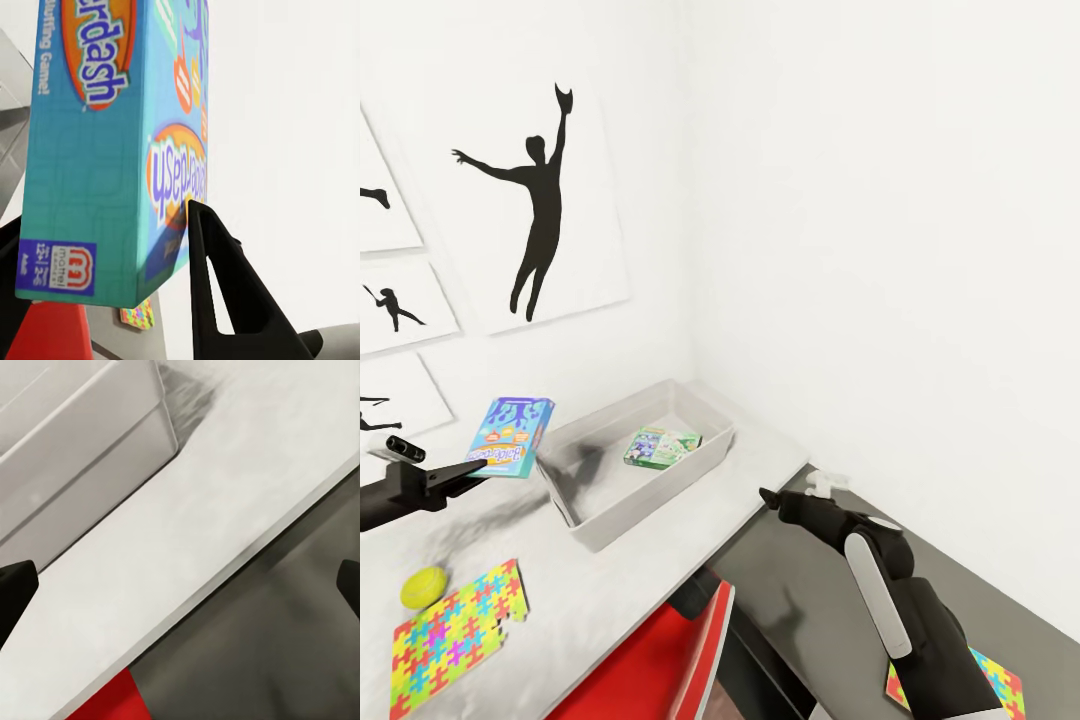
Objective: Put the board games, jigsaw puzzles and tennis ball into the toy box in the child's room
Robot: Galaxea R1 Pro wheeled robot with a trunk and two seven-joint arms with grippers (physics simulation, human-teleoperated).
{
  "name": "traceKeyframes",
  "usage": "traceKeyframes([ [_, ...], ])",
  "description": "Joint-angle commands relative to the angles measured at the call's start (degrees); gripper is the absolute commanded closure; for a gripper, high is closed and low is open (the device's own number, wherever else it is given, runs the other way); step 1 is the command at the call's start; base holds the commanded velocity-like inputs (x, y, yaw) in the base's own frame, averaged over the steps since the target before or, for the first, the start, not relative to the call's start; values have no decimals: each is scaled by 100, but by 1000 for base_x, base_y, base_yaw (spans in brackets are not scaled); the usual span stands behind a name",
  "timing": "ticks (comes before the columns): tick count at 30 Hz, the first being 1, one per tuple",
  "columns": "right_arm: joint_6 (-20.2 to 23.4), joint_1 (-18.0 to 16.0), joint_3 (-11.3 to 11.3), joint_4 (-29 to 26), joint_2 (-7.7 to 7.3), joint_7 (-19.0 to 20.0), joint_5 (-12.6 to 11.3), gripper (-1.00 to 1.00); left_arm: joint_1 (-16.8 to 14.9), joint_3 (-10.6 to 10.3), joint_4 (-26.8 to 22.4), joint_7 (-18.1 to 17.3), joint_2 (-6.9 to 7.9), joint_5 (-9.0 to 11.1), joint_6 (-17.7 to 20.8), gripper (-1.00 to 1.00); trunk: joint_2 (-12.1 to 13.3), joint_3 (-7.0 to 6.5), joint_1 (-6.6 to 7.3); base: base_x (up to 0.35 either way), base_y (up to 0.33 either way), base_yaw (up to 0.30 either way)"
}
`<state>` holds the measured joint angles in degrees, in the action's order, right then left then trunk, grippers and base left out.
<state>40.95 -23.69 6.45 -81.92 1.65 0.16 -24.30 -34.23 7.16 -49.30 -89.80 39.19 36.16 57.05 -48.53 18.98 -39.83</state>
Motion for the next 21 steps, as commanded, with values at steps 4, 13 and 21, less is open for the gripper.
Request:
traceKeyframes([
  [4, 27, -4, -6, -15, 2, 9, -4, -100, 0, -7, -16, -20, -10, 7, 55, 100, -6, 7, -1, 0, 0, 0],
  [13, 27, -4, -36, -20, -7, 17, -21, -100, -276, -87, -314, 1745, -983, 8, 177, 100, -6, 7, -1, 0, 0, 0],
  [21, 19, -4, -80, -21, -15, 172, -30, -100, -1035, -63, -313, 3762, -1837, 73, 188, 100, -6, 7, -1, 0, 0, 0],
])
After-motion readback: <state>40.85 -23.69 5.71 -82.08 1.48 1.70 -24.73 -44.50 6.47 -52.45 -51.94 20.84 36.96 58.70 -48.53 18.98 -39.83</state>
